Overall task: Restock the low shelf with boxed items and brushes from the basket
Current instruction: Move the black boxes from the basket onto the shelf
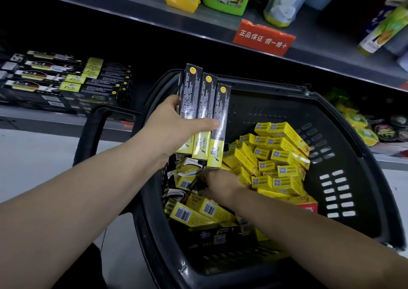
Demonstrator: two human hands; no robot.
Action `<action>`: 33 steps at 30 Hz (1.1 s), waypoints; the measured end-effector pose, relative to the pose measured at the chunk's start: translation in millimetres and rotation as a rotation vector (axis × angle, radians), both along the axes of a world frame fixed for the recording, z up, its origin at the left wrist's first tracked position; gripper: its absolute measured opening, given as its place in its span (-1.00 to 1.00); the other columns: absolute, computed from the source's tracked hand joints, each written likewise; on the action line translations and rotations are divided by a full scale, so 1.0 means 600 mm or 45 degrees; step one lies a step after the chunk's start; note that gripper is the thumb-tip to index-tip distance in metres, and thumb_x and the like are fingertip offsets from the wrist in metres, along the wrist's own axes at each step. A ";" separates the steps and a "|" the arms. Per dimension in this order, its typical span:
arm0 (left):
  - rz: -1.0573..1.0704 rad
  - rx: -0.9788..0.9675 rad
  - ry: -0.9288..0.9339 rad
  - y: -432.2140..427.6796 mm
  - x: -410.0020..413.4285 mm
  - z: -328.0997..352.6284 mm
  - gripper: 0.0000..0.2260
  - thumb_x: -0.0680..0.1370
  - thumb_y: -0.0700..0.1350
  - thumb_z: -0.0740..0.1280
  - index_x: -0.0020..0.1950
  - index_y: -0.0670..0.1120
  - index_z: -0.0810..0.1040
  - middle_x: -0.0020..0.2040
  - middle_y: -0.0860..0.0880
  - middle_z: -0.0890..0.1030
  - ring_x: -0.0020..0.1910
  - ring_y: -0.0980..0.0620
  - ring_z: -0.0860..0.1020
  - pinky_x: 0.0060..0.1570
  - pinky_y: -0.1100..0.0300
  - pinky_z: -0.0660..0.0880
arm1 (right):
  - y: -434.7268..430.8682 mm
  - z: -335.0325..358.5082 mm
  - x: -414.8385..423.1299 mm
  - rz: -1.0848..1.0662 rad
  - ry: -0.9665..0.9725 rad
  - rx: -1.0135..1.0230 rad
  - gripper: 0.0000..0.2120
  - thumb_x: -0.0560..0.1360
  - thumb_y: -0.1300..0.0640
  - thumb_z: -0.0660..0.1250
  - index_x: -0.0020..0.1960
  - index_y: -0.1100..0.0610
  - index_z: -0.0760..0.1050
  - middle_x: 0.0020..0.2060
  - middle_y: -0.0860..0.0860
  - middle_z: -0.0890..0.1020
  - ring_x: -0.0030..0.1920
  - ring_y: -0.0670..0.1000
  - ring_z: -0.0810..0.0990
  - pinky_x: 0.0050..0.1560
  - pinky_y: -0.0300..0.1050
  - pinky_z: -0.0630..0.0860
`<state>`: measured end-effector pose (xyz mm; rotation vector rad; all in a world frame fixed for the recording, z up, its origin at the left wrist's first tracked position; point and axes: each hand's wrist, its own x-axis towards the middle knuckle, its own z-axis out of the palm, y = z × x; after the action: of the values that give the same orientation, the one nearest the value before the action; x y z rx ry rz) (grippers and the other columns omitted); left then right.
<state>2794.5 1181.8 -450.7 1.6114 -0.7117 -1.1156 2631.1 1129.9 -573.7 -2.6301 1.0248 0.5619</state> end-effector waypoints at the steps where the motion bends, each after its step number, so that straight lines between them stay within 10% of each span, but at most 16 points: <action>1: 0.010 -0.012 0.011 0.001 0.002 0.002 -0.24 0.16 0.06 0.59 0.31 -0.01 0.42 0.19 0.01 0.56 0.17 -0.02 0.52 0.20 0.06 0.43 | 0.001 -0.001 -0.002 -0.052 -0.029 0.052 -0.58 0.48 -0.03 0.35 0.28 0.10 0.39 0.13 0.12 0.56 0.08 0.15 0.57 -0.10 -0.06 0.52; 9: 0.051 -0.051 0.081 0.017 0.011 0.013 -0.49 0.23 -0.03 0.58 0.11 0.05 0.50 0.02 0.06 0.63 0.02 0.08 0.58 -0.04 0.24 0.44 | -0.012 0.005 -0.006 -0.166 -0.108 0.375 -0.47 0.47 0.05 0.40 0.38 0.07 0.32 0.32 0.09 0.43 0.23 0.12 0.49 0.16 -0.11 0.46; 22: -0.012 -0.030 -0.039 0.039 0.006 0.018 -0.16 0.20 0.06 0.59 0.41 -0.05 0.34 0.30 -0.05 0.50 0.26 -0.08 0.47 0.30 -0.07 0.38 | -0.014 0.004 -0.018 -0.121 -0.068 0.459 -0.48 0.56 0.22 0.25 0.47 0.01 0.23 0.43 0.08 0.28 0.35 0.16 0.38 0.30 -0.01 0.39; 33: -0.020 -0.041 -0.021 0.043 0.012 0.023 -0.19 0.22 0.03 0.59 0.40 -0.05 0.34 0.29 -0.06 0.50 0.26 -0.07 0.48 0.29 -0.04 0.40 | -0.012 0.016 -0.018 -0.216 -0.210 0.470 -0.54 0.49 0.13 0.38 0.35 0.14 0.36 0.15 0.07 0.50 0.15 0.11 0.51 0.04 -0.23 0.42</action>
<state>2801.9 1207.8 -437.2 1.5921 -0.7506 -1.0982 2620.4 1122.6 -563.9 -2.2038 0.9756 0.4387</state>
